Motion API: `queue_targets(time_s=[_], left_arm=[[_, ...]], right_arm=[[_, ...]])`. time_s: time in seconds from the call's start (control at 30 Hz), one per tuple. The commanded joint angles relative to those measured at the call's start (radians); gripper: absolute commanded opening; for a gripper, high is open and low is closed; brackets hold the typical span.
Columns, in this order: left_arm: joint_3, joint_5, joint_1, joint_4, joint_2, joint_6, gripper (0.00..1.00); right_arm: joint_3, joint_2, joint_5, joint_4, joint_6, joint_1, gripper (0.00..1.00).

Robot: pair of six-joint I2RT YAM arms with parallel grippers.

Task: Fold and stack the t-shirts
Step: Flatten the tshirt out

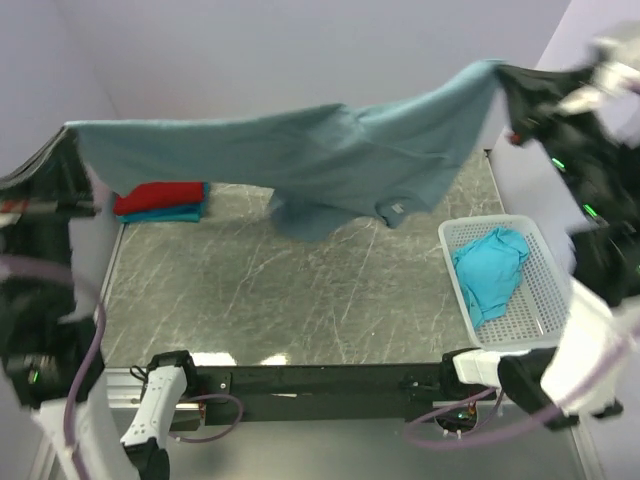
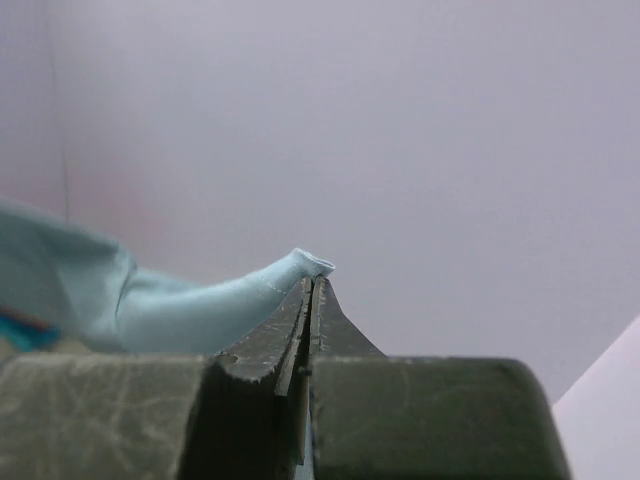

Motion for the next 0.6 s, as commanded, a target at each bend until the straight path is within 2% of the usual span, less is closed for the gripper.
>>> queue_targets(time_s=[0.0,0.1,0.17,0.33,0.43,0.57], left_arm=[[0.073,-0.021,-0.035,-0.001,-0.044,-0.026,0.00],[0.133,-0.038,-0.060,-0.015,-0.072,-0.028,0.00],[0.181,-0.050,-0.077,-0.028,-0.083,-0.026,0.00],[0.229,-0.064,-0.110,-0.046,-0.098,-0.017,0.00],[0.199,-0.081,-0.120,-0.052,-0.117,0.000,0.00],[0.079,-0.104,-0.129,-0.066,-0.147,0.034,0.00]], right_arm=[[0.110,-0.056,0.030,0.072,0.051,-0.013,0.00],[0.171,-0.115,0.053,0.109,0.081,-0.026,0.00],[0.195,-0.122,0.055,0.114,0.110,-0.088,0.00],[0.160,-0.109,0.064,0.135,0.122,-0.118,0.00],[0.163,-0.077,0.055,0.149,0.131,-0.128,0.00],[0.145,-0.009,0.014,0.138,0.142,-0.140,0.00]])
